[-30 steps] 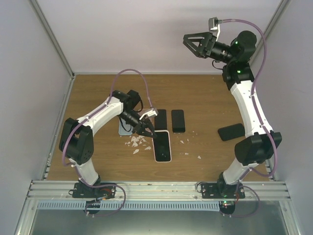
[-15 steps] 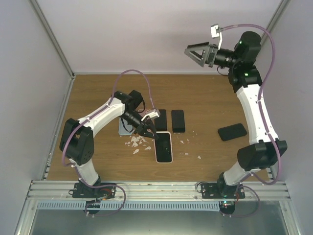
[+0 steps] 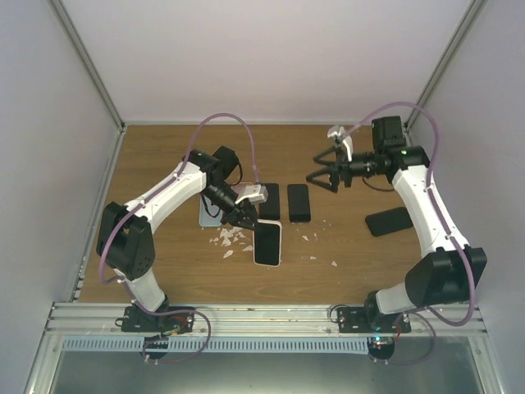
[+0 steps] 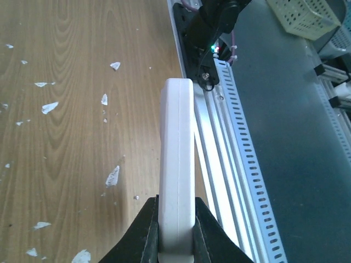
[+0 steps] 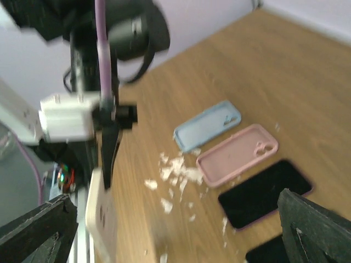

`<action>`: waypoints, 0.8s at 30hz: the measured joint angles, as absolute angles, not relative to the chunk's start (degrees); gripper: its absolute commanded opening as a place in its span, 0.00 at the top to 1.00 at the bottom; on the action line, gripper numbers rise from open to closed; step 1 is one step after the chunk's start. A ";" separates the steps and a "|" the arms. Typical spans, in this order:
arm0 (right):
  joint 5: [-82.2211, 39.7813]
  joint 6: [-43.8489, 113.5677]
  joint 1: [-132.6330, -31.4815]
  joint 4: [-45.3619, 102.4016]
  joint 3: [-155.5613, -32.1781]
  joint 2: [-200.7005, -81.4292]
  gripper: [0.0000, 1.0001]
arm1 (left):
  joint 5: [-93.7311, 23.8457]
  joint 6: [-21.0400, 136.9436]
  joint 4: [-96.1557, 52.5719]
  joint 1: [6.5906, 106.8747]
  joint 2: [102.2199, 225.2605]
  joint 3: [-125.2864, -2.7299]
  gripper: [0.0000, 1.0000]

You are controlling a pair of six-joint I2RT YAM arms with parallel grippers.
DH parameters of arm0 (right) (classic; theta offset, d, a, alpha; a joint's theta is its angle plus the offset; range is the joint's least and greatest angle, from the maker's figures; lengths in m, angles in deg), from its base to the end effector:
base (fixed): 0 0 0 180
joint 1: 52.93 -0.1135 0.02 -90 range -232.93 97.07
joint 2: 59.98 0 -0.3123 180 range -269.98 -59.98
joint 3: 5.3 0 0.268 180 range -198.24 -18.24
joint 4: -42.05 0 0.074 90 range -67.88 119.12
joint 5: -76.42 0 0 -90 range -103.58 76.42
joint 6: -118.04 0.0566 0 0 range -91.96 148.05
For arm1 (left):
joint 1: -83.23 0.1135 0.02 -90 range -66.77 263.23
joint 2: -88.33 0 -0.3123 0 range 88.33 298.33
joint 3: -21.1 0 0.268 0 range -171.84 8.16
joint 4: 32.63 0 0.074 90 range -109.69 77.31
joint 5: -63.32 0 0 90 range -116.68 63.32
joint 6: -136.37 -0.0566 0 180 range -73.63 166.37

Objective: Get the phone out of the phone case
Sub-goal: Pick up the phone at the center of the board.

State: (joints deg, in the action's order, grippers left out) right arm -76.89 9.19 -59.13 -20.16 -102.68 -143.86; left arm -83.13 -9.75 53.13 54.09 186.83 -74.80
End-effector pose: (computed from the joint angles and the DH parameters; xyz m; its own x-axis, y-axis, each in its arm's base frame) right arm 0.3056 0.0841 0.4119 -0.5019 -0.2005 -0.8414 -0.8419 0.3361 0.4221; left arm 0.2713 -0.2053 0.3050 -0.2460 0.6625 -0.7076 0.8865 -0.1415 -0.4406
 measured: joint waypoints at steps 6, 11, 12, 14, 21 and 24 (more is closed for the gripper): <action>-76.06 -4.90 -60.74 -28.51 -93.39 -141.11 0.06 | -81.14 -9.99 52.58 54.09 185.61 -76.46 1.00; -73.22 -8.82 -66.27 -29.36 -89.48 -140.65 0.11 | -80.79 -9.59 51.84 54.09 185.08 -78.40 1.00; -71.93 -9.10 -68.22 -29.17 -88.84 -140.63 0.12 | -80.77 -9.55 51.69 54.09 185.08 -78.64 1.00; -69.65 -9.45 -71.61 -28.66 -88.23 -140.63 0.14 | -80.74 -9.22 51.38 54.09 185.08 -78.91 1.00; -62.92 -9.82 -80.07 -26.08 -87.69 -140.34 0.24 | -80.61 -6.88 49.87 54.06 185.02 -78.95 1.00; -59.95 -9.36 -82.47 -24.60 -87.34 -140.21 0.31 | -80.59 -5.99 49.28 53.98 185.00 -78.95 1.00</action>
State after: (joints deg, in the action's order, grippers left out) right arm -59.95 -9.36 -82.47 -24.60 -87.34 -140.21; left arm -80.59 -5.99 49.28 53.98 185.00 -78.95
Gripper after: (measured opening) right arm 0.747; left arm 0.092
